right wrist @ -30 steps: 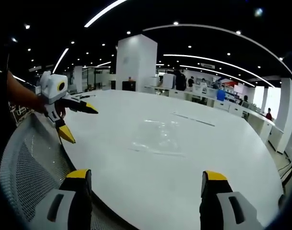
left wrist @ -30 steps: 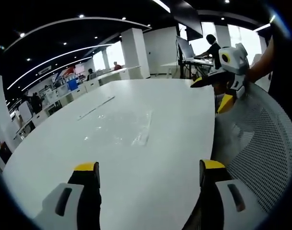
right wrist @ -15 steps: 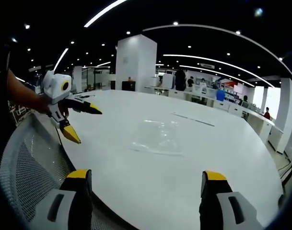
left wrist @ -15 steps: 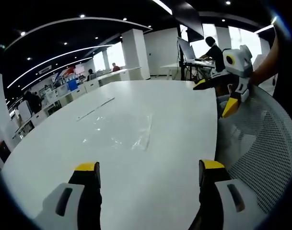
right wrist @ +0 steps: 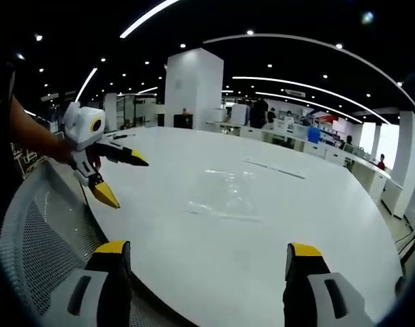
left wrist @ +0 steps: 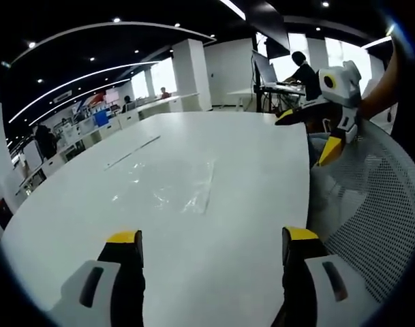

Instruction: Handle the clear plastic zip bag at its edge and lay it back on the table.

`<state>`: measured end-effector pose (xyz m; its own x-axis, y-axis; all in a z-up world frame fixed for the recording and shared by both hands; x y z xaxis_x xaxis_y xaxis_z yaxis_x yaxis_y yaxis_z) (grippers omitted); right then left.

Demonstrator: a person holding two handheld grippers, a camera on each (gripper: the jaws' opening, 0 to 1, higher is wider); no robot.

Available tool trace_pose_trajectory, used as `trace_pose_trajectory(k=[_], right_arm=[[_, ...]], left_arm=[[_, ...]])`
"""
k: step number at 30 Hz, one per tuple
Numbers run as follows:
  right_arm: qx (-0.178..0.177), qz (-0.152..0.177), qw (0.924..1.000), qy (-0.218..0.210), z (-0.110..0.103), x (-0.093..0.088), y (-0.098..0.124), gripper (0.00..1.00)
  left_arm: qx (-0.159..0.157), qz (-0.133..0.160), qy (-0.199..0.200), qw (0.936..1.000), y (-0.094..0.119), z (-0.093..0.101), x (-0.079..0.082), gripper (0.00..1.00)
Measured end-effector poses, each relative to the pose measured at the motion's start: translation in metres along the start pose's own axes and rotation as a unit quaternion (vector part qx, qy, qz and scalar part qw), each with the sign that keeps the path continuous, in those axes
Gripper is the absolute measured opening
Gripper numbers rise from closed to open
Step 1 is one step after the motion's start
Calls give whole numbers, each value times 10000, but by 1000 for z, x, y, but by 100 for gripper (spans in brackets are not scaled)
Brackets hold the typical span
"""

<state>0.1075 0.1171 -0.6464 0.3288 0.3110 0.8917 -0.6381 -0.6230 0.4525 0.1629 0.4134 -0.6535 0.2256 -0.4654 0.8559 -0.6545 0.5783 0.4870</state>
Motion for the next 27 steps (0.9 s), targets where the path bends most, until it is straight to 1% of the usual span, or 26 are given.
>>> trace_pose_trajectory(k=[18,27], right_arm=[[-7,-32,10000,-2,0,0,0,95],[32,-37,10000,0,1,-3,-1,95]], left_arm=[[-67,-20,20,10000,-12,-2,-4,81],[-30,-14,-38,10000,-18,-6,0,79]])
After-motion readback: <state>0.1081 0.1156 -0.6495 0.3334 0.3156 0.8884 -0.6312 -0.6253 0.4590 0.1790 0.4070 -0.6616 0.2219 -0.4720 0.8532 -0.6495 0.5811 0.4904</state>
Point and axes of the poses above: the point that each gripper's makers call its tool centre point, and the gripper's own axes: y roughly backward along the fingers, z roughly to its right, x roughly out of its top, the point moved 10 cm from there along y, roughly backward along the fingers, and after that the axes turned 8 degrees about x, right-handed, at the moved point
